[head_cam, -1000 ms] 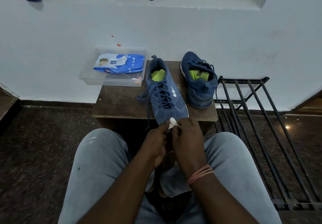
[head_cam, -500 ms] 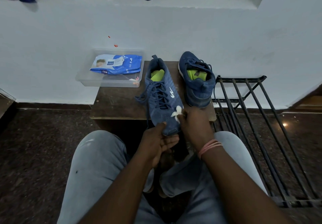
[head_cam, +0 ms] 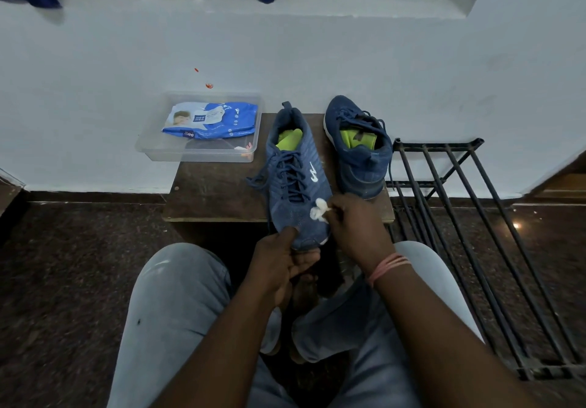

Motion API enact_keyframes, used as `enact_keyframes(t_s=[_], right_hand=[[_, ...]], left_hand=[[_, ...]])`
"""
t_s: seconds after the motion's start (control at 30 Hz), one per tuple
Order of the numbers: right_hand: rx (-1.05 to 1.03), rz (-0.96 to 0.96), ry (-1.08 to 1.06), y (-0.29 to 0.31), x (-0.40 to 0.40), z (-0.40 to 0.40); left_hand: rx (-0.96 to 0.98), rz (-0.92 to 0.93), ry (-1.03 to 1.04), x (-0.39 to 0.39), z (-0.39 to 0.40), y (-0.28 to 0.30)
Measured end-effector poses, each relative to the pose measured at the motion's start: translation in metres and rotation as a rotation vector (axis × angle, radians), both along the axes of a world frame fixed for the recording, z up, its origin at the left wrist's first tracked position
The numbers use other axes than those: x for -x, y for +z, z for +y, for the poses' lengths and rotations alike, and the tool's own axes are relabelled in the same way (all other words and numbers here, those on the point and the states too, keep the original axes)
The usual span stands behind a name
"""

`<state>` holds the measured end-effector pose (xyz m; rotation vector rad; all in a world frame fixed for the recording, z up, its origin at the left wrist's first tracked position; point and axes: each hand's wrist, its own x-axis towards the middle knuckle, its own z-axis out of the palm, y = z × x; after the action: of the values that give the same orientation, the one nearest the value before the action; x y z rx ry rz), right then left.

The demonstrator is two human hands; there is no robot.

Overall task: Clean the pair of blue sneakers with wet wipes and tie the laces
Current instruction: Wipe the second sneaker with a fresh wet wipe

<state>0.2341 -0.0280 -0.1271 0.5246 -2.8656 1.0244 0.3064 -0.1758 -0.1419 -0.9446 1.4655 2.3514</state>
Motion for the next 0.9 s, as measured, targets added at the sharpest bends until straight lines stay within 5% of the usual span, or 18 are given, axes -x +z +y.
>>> enact_keyframes(t_s=[0.13,0.37,0.57,0.73,0.9], right_hand=[[-0.013,-0.071,0.130,0.003,-0.022,0.001],[-0.056,0.078,-0.030,0.001,0.014,0.000],[0.025,-0.089,0.217,0.002,-0.013,0.007],[0.093,0.051,-0.075,-0.011,0.006,0.008],[0.314,-0.040,-0.103,-0.017,-0.008,0.008]], left_hand=[[0.022,0.002,-0.014,0.000,-0.004,-0.001],[0.032,-0.039,-0.007,-0.002,-0.001,0.005],[0.043,-0.054,-0.012,0.000,-0.009,0.007],[0.070,-0.072,-0.046,-0.002,-0.004,0.014],[0.059,-0.085,-0.076,-0.012,-0.023,0.021]])
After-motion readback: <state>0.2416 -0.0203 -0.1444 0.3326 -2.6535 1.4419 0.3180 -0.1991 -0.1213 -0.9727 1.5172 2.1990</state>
